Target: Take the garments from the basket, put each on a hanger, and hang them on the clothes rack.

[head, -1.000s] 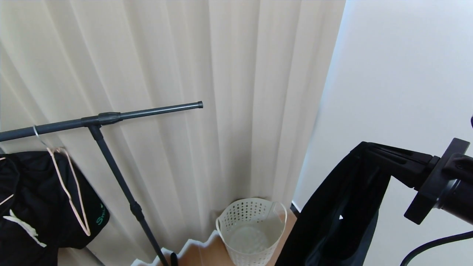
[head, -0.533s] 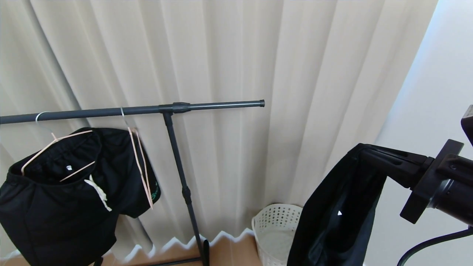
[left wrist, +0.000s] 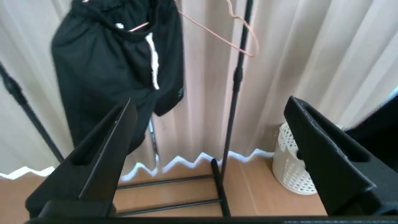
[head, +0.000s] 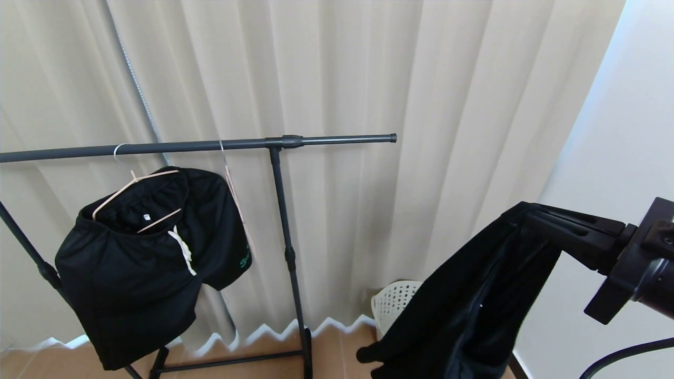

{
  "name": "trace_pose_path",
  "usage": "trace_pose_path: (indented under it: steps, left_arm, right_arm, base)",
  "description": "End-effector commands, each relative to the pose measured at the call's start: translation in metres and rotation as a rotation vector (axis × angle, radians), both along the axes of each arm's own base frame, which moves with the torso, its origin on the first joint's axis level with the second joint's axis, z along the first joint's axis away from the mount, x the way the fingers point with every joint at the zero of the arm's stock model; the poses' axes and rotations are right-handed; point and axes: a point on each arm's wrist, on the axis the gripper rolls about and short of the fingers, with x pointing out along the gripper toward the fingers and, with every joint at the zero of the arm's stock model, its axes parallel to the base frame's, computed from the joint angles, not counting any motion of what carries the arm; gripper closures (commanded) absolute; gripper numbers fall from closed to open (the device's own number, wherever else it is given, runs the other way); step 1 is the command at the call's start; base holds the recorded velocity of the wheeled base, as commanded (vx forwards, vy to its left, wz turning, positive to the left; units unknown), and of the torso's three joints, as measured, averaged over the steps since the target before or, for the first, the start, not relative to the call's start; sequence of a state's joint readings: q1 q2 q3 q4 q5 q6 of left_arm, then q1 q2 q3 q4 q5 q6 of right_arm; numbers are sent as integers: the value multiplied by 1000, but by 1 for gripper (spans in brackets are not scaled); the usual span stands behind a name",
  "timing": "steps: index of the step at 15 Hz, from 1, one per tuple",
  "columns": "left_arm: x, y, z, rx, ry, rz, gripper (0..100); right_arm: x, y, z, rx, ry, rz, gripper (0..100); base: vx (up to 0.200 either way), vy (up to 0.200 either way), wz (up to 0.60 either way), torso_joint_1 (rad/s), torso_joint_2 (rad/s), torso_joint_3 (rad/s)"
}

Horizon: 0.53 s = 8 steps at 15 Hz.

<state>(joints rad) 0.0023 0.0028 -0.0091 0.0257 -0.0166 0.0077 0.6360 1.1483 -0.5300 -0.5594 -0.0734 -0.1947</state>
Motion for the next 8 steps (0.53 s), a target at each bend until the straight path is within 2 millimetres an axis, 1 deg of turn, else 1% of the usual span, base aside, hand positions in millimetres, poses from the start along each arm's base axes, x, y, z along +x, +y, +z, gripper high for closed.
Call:
trace_pose_path:
  steps: [1, 2, 5, 8]
  left_arm:
    - [0, 0, 0, 0, 1, 0, 0]
    - [0, 0, 0, 0, 1, 0, 0]
    - [0, 0, 0, -2, 1, 0, 0]
    - [0, 0, 0, -3, -1, 1, 0]
  right_arm:
    - [-1, -1, 1, 3, -4, 0, 100]
    - [-1, 0, 0, 2, -3, 0, 100]
    - [-2, -1, 0, 2, -3, 0, 100]
    - [-2, -2, -2, -4, 0, 1, 100]
  base:
    - [0, 200, 0, 2, -2, 2]
    - [0, 200, 0, 27, 2, -2]
    - [-200, 0, 0, 9, 1, -1]
    - [0, 200, 0, -1, 1, -2]
